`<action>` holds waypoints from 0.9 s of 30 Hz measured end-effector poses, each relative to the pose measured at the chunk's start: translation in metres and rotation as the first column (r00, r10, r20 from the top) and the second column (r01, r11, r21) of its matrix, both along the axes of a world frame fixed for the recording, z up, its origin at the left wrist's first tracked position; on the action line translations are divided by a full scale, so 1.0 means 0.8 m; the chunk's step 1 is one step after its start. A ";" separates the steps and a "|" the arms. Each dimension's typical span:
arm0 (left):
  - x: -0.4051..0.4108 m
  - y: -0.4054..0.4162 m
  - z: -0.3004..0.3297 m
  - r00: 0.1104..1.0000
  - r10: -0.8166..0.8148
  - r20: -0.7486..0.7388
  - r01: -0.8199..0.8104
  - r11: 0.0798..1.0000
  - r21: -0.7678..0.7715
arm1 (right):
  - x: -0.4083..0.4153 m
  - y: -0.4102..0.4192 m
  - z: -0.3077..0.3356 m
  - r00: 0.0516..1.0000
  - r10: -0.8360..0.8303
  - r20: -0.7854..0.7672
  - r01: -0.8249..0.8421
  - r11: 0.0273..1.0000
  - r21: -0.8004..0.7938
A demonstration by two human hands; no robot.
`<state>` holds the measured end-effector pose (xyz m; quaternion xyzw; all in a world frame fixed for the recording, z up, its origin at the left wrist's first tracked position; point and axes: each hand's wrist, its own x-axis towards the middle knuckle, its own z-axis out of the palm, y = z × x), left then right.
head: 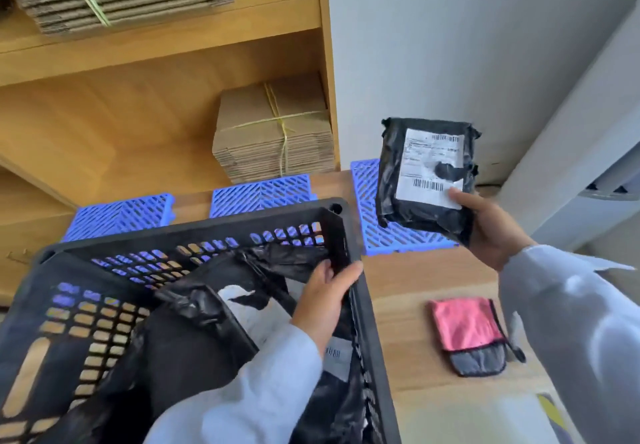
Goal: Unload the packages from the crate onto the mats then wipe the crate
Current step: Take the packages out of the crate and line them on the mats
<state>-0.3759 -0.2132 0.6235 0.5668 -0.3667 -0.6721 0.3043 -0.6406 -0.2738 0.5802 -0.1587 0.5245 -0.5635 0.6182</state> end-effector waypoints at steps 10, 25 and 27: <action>-0.028 0.002 -0.016 0.987 -0.067 0.146 0.084 0.990 -0.115 | -0.010 -0.111 -0.146 0.982 0.147 -0.116 -0.108 0.950 0.293; -0.029 -0.004 -0.021 0.975 -0.122 0.183 0.141 0.986 -0.090 | 0.001 -0.135 -0.178 0.679 0.337 -0.652 0.004 0.887 0.462; -0.028 -0.002 -0.022 0.973 -0.118 0.200 0.139 0.986 -0.094 | 0.013 -0.127 -0.160 0.599 0.398 -0.695 0.037 0.853 0.521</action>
